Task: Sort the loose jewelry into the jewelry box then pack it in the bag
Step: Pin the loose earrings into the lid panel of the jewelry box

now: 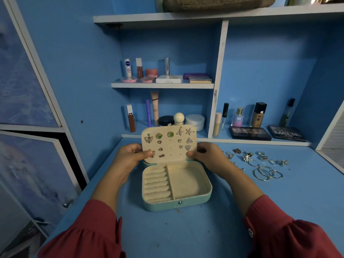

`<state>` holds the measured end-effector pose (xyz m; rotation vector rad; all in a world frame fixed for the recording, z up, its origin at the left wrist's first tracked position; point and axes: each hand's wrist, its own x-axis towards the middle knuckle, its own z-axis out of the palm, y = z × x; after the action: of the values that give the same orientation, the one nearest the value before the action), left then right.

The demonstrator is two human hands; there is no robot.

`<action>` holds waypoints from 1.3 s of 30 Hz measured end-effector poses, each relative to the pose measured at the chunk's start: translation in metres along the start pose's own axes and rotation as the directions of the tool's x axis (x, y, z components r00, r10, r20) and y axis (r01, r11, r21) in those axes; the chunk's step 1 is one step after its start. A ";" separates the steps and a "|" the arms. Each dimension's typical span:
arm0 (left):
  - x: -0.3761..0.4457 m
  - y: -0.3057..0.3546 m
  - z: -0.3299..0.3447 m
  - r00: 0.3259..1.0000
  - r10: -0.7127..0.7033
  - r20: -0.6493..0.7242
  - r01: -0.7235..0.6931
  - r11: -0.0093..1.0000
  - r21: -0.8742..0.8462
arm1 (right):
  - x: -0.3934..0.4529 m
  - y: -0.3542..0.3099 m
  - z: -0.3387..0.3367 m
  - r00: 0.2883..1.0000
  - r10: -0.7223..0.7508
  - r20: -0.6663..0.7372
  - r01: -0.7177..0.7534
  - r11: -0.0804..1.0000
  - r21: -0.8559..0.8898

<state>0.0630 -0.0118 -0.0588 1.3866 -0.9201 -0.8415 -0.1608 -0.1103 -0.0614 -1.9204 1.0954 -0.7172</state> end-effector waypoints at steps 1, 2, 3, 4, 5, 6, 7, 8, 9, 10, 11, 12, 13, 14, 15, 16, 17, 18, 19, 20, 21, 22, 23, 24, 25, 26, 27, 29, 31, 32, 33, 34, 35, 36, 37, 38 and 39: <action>0.000 0.001 -0.001 1.000 0.000 0.000 0.000 1.000 -0.014 | 0.000 0.000 0.000 1.000 -0.003 -0.014 0.004 0.999 0.032; -0.001 0.002 -0.001 1.000 0.000 0.001 0.000 1.000 -0.025 | 0.000 -0.001 0.000 1.000 -0.001 -0.022 0.003 0.995 0.095; 0.000 0.002 -0.002 1.000 0.002 0.003 -0.002 1.000 -0.029 | -0.001 -0.001 0.000 1.000 0.003 -0.019 0.001 0.983 0.185; 0.000 0.002 -0.003 1.000 0.004 0.001 -0.004 1.000 -0.028 | 0.000 -0.001 0.001 1.000 0.003 -0.012 0.001 0.959 0.283; 0.001 0.001 -0.003 1.000 0.008 -0.005 -0.008 1.000 -0.029 | 0.000 -0.001 0.002 1.000 0.003 -0.017 0.003 0.933 0.359; 0.001 0.000 -0.003 1.000 0.012 -0.018 -0.013 0.999 -0.034 | 0.001 0.000 0.003 0.999 0.002 -0.038 0.014 0.916 0.400; 0.002 -0.001 -0.002 0.999 0.022 -0.041 -0.024 0.998 -0.050 | 0.002 0.000 0.004 0.998 0.000 -0.065 0.027 0.905 0.425; 0.004 -0.001 -0.001 0.997 0.037 -0.067 -0.042 0.996 -0.076 | 0.002 0.000 0.006 0.996 0.000 -0.088 0.039 0.898 0.438; 0.005 -0.001 0.000 0.994 0.057 -0.092 -0.066 0.992 -0.108 | 0.002 -0.001 0.007 0.995 0.000 -0.104 0.047 0.893 0.447; 0.005 -0.001 0.002 0.991 0.076 -0.113 -0.092 0.987 -0.135 | 0.002 -0.001 0.008 0.994 -0.009 -0.112 0.060 0.889 0.455; 0.006 0.000 0.004 0.987 0.095 -0.127 -0.115 0.981 -0.157 | 0.003 -0.001 0.009 0.993 -0.027 -0.115 0.078 0.881 0.467; 0.006 0.001 0.005 0.985 0.112 -0.135 -0.134 0.976 -0.170 | 0.003 -0.001 0.010 0.992 -0.046 -0.118 0.097 0.873 0.478; 0.006 0.001 0.006 0.983 0.126 -0.134 -0.148 0.973 -0.176 | 0.003 -0.001 0.010 0.991 -0.057 -0.121 0.110 0.864 0.491; 0.005 0.001 0.007 0.982 0.137 -0.127 -0.158 0.971 -0.177 | 0.003 -0.001 0.010 0.990 -0.061 -0.125 0.116 0.858 0.501; 0.005 0.001 0.007 0.982 0.147 -0.119 -0.166 0.970 -0.176 | 0.003 -0.001 0.010 0.990 -0.061 -0.129 0.119 0.850 0.513; 0.004 0.001 0.007 0.981 0.155 -0.113 -0.174 0.969 -0.176 | 0.003 -0.001 0.010 0.990 -0.060 -0.131 0.121 0.844 0.523; 0.004 0.001 0.007 0.980 0.163 -0.111 -0.181 0.968 -0.175 | 0.003 -0.001 0.010 0.989 -0.061 -0.133 0.123 0.838 0.532; 0.004 0.002 0.007 0.979 0.168 -0.113 -0.186 0.967 -0.175 | 0.003 -0.001 0.010 0.989 -0.062 -0.133 0.124 0.836 0.535; 0.004 0.002 0.008 0.979 0.170 -0.116 -0.188 0.966 -0.176 | 0.003 -0.001 0.010 0.989 -0.060 -0.132 0.123 0.833 0.540; 0.004 0.002 0.008 0.979 0.170 -0.117 -0.189 0.965 -0.180 | 0.004 -0.001 0.011 0.989 -0.055 -0.135 0.120 0.830 0.545; 0.004 0.003 0.009 0.979 0.170 -0.117 -0.189 0.965 -0.183 | 0.004 -0.001 0.011 0.990 -0.049 -0.136 0.116 0.828 0.548; 0.003 0.003 0.009 0.979 0.171 -0.114 -0.190 0.964 -0.183 | 0.005 0.000 0.011 0.990 -0.045 -0.135 0.113 0.829 0.548; 0.003 0.003 0.009 0.978 0.175 -0.110 -0.193 0.965 -0.179 | 0.005 -0.001 0.011 0.990 -0.045 -0.133 0.111 0.829 0.548; 0.003 0.003 0.009 0.978 0.179 -0.106 -0.195 0.966 -0.173 | 0.005 -0.001 0.011 0.991 -0.044 -0.128 0.108 0.830 0.547; 0.003 0.002 0.009 0.979 0.180 -0.100 -0.195 0.966 -0.169 | 0.005 -0.001 0.011 0.992 -0.043 -0.122 0.103 0.830 0.549; 0.004 0.002 0.008 0.979 0.178 -0.094 -0.192 0.967 -0.168 | 0.005 -0.001 0.011 0.992 -0.041 -0.118 0.100 0.831 0.548; 0.004 0.002 0.008 0.981 0.175 -0.086 -0.187 0.968 -0.168 | 0.004 -0.001 0.011 0.993 -0.042 -0.112 0.097 0.832 0.547; 0.004 0.002 0.007 0.983 0.169 -0.065 -0.178 0.968 -0.174 | 0.005 -0.002 0.010 0.994 -0.045 -0.098 0.091 0.836 0.541; 0.004 0.002 0.008 0.984 0.174 -0.047 -0.180 0.969 -0.170 | 0.005 -0.002 0.010 0.995 -0.047 -0.085 0.085 0.844 0.529; 0.003 0.001 0.008 0.983 0.179 -0.043 -0.184 0.969 -0.163 | 0.005 -0.002 0.010 0.996 -0.046 -0.082 0.083 0.848 0.524; 0.003 0.002 0.008 0.982 0.184 -0.041 -0.188 0.969 -0.158 | 0.004 -0.002 0.010 0.996 -0.046 -0.080 0.081 0.850 0.520; 0.003 0.002 0.008 0.982 0.186 -0.040 -0.190 0.969 -0.155 | 0.004 -0.003 0.010 0.996 -0.047 -0.081 0.083 0.852 0.517; 0.003 0.002 0.008 0.981 0.187 -0.040 -0.191 0.969 -0.153 | 0.004 -0.003 0.010 0.995 -0.049 -0.083 0.085 0.852 0.516; 0.003 0.001 0.008 0.981 0.188 -0.042 -0.192 0.970 -0.149 | 0.004 -0.003 0.010 0.995 -0.049 -0.086 0.086 0.853 0.515; 0.004 0.001 0.008 0.981 0.189 -0.046 -0.193 0.971 -0.142 | 0.003 -0.003 0.010 0.995 -0.047 -0.090 0.087 0.856 0.509; 0.004 0.001 0.007 0.980 0.191 -0.051 -0.196 0.971 -0.136 | 0.003 -0.004 0.009 0.994 -0.043 -0.097 0.086 0.860 0.503; 0.004 0.001 0.006 0.980 0.192 -0.057 -0.198 0.971 -0.132 | 0.002 -0.004 0.009 0.994 -0.035 -0.105 0.083 0.862 0.500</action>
<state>0.0587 -0.0179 -0.0580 1.1706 -0.9310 -0.7084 -0.1512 -0.1081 -0.0622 -1.4833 0.7992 -1.0235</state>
